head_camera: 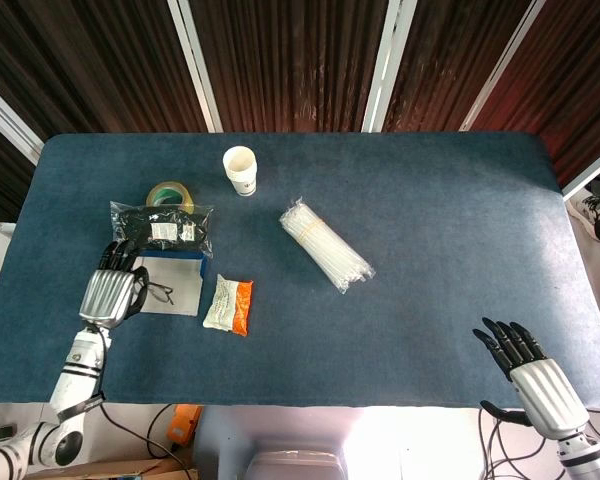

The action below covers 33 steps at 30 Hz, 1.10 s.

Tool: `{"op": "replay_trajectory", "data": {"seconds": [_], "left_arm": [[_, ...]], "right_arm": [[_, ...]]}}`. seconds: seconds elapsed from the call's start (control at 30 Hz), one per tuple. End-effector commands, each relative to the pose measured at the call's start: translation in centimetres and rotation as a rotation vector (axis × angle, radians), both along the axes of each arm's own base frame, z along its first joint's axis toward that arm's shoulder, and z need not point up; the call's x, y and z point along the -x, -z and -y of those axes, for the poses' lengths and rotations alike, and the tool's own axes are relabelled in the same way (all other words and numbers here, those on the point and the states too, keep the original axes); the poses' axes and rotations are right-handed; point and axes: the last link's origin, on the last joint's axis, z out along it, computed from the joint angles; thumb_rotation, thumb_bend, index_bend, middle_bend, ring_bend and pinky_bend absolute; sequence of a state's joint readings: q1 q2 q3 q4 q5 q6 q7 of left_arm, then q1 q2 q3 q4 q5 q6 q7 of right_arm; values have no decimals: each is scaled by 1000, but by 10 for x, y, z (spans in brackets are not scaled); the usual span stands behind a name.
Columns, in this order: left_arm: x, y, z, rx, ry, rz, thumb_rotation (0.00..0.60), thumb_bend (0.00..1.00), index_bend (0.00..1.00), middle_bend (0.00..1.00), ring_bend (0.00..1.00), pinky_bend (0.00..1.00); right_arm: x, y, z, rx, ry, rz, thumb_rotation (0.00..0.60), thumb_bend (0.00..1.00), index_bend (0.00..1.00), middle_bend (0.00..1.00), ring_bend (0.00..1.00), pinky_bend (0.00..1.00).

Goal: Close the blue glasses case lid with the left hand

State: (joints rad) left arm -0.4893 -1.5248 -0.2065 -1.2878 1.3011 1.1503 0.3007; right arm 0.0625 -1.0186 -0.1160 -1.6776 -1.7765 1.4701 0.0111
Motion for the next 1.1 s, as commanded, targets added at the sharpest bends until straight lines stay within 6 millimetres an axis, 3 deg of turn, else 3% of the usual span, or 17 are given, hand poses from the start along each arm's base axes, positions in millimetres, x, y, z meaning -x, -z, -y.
{"op": "replay_trajectory", "data": {"seconds": [0.03,0.33,0.57,1.1], "left_arm": [[-24,19,-15,10,1,-16,600,389,697,181,59,87],[-28,37,-34,-10,-5,-138,600,391,696,189,69,90],[-12,51,-52,-18,-56,-232,600,391,695,191,74,91],[8,54,-60,-16,-158,-277,600,389,686,191,77,91]], "right_arm": [[1,-1,1,2,5,1,600,272,0,0,0,0],[4,-5,4,13,21,-2,600,271,0,0,0,0],[7,-8,7,30,40,0,600,271,0,0,0,0],[6,-8,7,25,37,6,600,271,0,0,0,0]]}}
